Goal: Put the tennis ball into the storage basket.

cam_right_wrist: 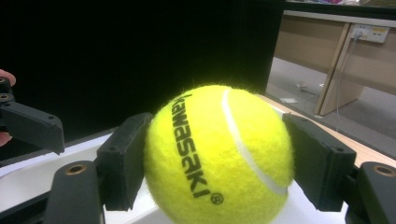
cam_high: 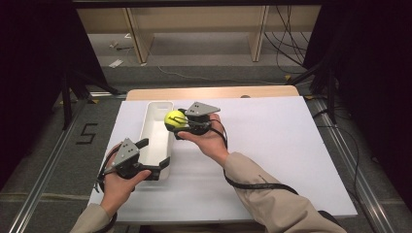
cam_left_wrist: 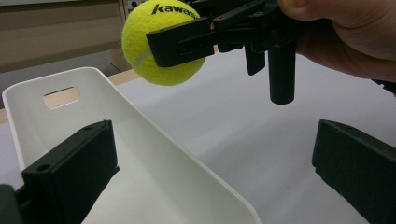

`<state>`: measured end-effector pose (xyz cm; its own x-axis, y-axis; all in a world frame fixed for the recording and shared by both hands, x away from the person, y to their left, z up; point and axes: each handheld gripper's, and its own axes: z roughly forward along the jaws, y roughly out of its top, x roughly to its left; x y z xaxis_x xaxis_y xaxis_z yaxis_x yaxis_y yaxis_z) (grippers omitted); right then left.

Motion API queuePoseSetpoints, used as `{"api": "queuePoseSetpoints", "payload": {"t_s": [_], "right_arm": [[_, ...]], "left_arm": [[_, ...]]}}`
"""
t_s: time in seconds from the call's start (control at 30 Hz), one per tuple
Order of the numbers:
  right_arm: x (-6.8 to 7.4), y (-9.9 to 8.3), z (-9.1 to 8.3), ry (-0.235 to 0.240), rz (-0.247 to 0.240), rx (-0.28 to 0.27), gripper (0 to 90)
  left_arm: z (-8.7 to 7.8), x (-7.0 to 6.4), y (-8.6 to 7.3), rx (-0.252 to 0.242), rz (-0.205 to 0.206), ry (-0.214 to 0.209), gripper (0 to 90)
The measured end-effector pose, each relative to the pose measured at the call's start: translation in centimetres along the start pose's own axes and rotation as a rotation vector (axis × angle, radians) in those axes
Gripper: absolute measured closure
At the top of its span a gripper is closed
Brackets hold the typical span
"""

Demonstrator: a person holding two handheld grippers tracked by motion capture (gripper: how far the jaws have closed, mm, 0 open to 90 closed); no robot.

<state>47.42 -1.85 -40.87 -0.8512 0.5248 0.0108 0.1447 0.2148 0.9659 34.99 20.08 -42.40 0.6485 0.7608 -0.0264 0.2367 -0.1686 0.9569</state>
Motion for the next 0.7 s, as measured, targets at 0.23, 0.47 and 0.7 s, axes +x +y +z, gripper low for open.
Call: {"api": "queuePoseSetpoints", "payload": {"t_s": [0.23,0.47,0.7], "right_arm": [[0.08,0.06,0.2,0.002,0.0,-0.001,27.7],[0.13,0.13,0.34,0.004,0.005,-0.002,27.8],[0.19,0.18,0.51,0.007,0.007,0.0,27.8]], "left_arm": [[0.0,-0.03,0.0,-0.001,-0.002,-0.001,0.0],[0.0,-0.01,0.0,-0.001,0.001,-0.001,0.0],[0.0,0.0,0.0,0.0,0.001,0.0,0.0]]}}
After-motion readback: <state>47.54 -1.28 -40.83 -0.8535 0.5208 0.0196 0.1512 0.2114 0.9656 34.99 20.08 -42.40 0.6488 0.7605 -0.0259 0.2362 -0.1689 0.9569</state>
